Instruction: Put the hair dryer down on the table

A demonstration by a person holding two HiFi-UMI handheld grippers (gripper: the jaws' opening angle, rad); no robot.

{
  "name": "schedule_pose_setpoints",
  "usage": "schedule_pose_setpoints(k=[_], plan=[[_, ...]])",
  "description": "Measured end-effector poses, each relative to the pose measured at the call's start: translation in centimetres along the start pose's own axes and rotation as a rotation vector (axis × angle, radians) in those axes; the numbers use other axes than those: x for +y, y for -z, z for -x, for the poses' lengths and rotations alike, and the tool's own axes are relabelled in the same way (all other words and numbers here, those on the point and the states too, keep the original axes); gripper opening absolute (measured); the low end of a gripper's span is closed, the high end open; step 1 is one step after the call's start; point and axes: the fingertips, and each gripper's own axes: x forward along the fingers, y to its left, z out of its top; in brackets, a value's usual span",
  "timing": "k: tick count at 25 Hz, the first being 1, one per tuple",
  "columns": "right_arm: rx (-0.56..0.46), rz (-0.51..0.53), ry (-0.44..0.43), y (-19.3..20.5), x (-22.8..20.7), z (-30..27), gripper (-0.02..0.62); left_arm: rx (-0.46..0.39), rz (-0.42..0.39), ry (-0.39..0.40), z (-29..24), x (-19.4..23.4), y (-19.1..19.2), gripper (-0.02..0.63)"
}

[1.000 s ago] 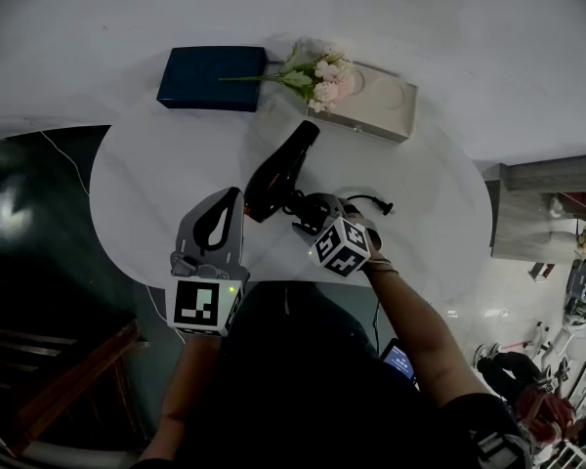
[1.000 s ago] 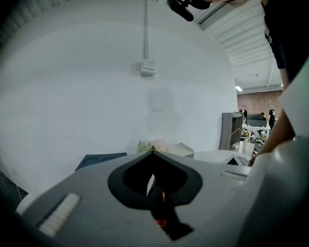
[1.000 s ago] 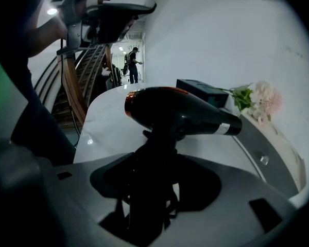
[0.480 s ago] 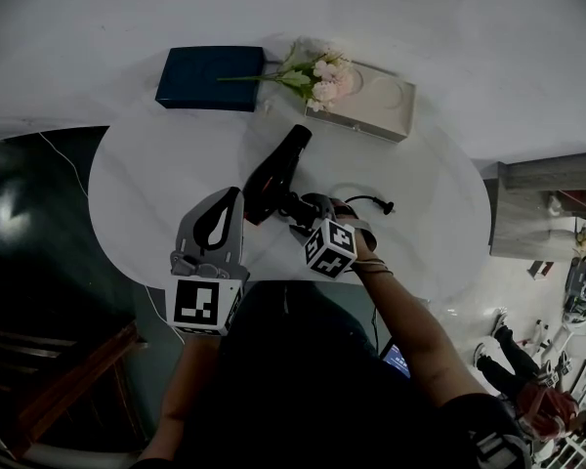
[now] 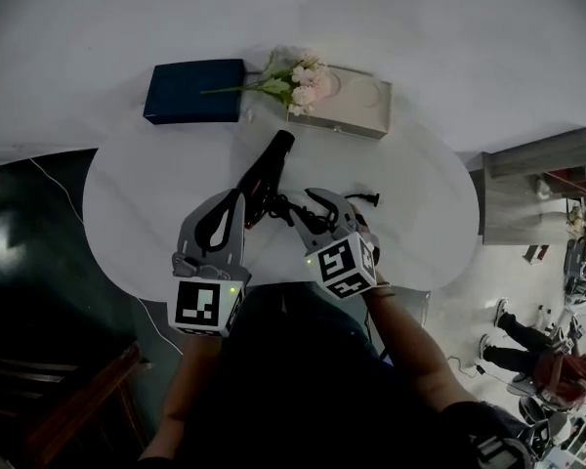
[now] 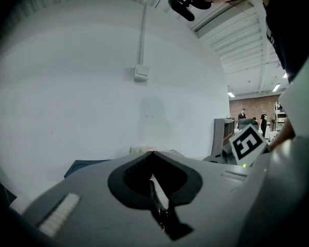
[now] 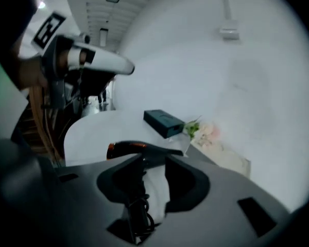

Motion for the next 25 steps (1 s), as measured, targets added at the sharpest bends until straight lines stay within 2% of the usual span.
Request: schedule_pose_setpoints(k=[2,5,9,15,20,25], plan=[[-0.082,-0.061,0.096,-2.3,-2.1,2.1,0.057,-0.033,-0.012,0.023,-0.3,-0.4,-1.1,0.012],[-0.187,-0.127,0.223,-5.5,-4.7,5.5,0.016,-0.079,-0.029,0.039,-0.5,-0.8,-3.1,0.012],[-0.320,-0.137,0.381,-10.0,-7.8,10.7,0.012,-0.161,-0.054,0.030,-0.6,-0.9,-7.1,0.012],[-0.486,-0.167,0.553,-15.5,-10.8,17.5,0.012,-0.241,-0.100,0.027,0.0,-0.8,-13.3,0.011],[-0.557,-0.219,0.630,-18.4,-12.0,20.7,0.012,-0.287,-0.105,0.054,1.2,-1.1,-17.1,0.012],[-0.589,-0.231,0.663,-19.4,-11.4,21.6,0.012,-0.306,-0.112,0.044,2.4,-1.0,-17.8,0.012]])
